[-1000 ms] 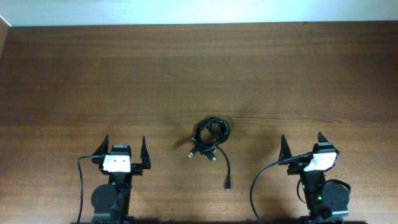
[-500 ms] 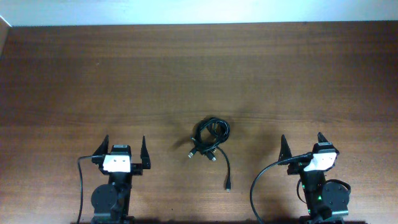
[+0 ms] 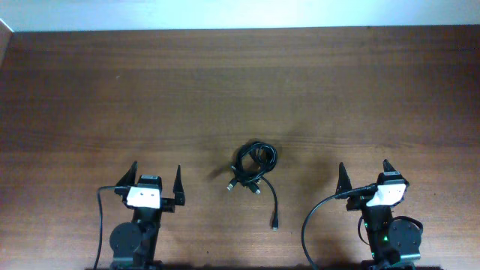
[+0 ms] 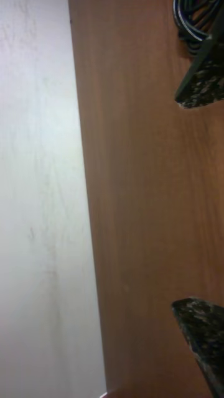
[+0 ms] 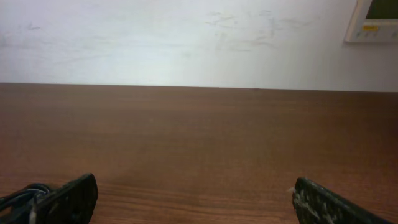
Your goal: Untangle cables
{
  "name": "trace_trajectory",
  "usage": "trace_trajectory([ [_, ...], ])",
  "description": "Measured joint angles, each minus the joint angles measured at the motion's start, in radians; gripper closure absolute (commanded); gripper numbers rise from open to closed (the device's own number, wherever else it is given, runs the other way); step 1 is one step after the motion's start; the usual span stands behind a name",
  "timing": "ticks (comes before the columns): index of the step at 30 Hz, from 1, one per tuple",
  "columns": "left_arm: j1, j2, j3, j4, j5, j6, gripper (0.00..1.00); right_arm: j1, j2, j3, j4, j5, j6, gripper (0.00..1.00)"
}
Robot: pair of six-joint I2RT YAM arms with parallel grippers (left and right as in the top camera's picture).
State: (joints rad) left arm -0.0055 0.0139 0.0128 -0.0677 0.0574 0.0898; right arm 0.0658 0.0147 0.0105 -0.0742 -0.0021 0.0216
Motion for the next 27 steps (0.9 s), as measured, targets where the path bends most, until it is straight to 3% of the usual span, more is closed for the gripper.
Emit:
trace_trajectory([
  [9, 0.0, 0.074, 0.135, -0.203, 0.021, 0.0, 0.01, 0.0, 0.0, 0.0, 0.0, 0.0, 0.0, 0.01],
  [15, 0.0, 0.478, 0.33, -0.235, 0.022, 0.0, 0.01, 0.0, 0.001, 0.0, 0.0, 0.0, 0.0, 0.01],
  [20, -0.001, 0.741, 0.692, -0.525, 0.022, 0.041, 0.01, 0.0, 0.001, 0.0, 0.0, 0.0, 0.0, 0.01],
  [27, -0.003, 0.972, 0.771, -0.645, 0.062, 0.086, 0.01, 0.0, 0.001, 0.0, 0.0, -0.001, 0.001, 0.01],
])
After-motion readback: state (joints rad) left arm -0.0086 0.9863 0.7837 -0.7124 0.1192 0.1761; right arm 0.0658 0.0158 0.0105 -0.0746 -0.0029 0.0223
